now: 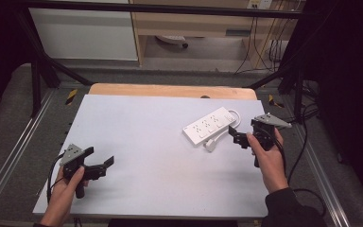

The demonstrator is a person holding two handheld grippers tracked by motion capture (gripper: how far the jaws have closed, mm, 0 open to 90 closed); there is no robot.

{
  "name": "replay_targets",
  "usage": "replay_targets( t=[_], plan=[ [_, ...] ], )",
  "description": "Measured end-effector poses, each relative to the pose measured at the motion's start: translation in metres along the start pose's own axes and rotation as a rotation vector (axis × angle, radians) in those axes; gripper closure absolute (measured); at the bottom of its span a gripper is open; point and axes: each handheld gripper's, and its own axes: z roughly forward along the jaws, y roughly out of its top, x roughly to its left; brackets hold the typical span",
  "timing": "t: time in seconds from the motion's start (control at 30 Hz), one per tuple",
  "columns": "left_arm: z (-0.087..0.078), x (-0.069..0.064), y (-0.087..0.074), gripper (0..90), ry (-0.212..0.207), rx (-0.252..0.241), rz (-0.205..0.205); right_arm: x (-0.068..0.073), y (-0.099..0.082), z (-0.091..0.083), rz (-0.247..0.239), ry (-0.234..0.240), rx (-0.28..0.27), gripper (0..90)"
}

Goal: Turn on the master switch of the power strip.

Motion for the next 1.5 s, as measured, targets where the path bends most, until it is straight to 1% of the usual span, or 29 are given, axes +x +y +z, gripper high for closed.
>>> replay_targets(
  t=[0.1,0.23,0.4,0.47,0.5,0.7,0.8,0.83,0.9,1.03,1.13,1.17,1.27,1.4,1.5],
  plan=[
    [-0.001,0.000,0.000,5.8,-0.003,0.001,0.006,0.000,-0.004,-0.003,-0.007,-0.008,-0.003,2.9],
    [-0.001,0.001,0.000,5.8,0.000,0.001,-0.001,0.000,-0.006,-0.010,-0.006,-0.005,-0.011,3.1],
    [-0.001,0.000,-0.001,5.8,0.003,0.000,-0.003,0.003,-0.010,-0.020,-0.011,0.007,-0.030,3.5],
    [-0.003,0.000,0.000,5.8,0.001,-0.004,-0.015,0.004,-0.012,-0.024,-0.015,0.016,-0.036,3.5],
    [-0.003,0.000,0.000,5.8,0.000,-0.007,-0.013,0.005,-0.014,-0.026,-0.019,0.020,-0.035,3.5],
    [-0.009,-0.002,0.000,5.9,-0.003,-0.019,-0.019,0.009,-0.027,-0.041,-0.037,0.026,-0.046,3.5],
    [-0.012,-0.004,-0.001,6.3,-0.008,-0.022,-0.005,0.008,-0.034,-0.051,-0.034,0.025,-0.064,3.4],
    [-0.013,-0.005,-0.001,6.5,-0.011,-0.022,-0.001,0.008,-0.037,-0.054,-0.039,0.017,-0.071,3.4],
    [-0.014,-0.006,-0.001,6.4,-0.005,-0.023,-0.002,0.008,-0.043,-0.060,-0.048,0.012,-0.078,3.4],
    [-0.017,-0.008,-0.002,6.6,-0.006,-0.019,-0.006,0.006,-0.058,-0.068,-0.050,0.012,-0.087,3.0],
    [-0.019,-0.009,-0.002,6.6,-0.007,-0.019,-0.004,0.004,-0.070,-0.071,-0.034,0.006,-0.087,3.1],
    [-0.020,-0.010,-0.002,6.6,-0.007,-0.020,-0.006,0.003,-0.073,-0.071,-0.040,-0.001,-0.088,3.4],
    [-0.021,-0.010,-0.002,6.7,-0.009,-0.021,-0.002,0.001,-0.083,-0.069,-0.039,-0.019,-0.080,3.9],
    [-0.020,-0.012,-0.002,6.6,-0.014,-0.021,0.001,-0.001,-0.092,-0.068,-0.034,-0.013,-0.081,4.0],
    [-0.020,-0.013,-0.002,6.6,-0.018,-0.023,0.005,0.000,-0.096,-0.066,-0.031,-0.005,-0.072,4.0]
  ],
)
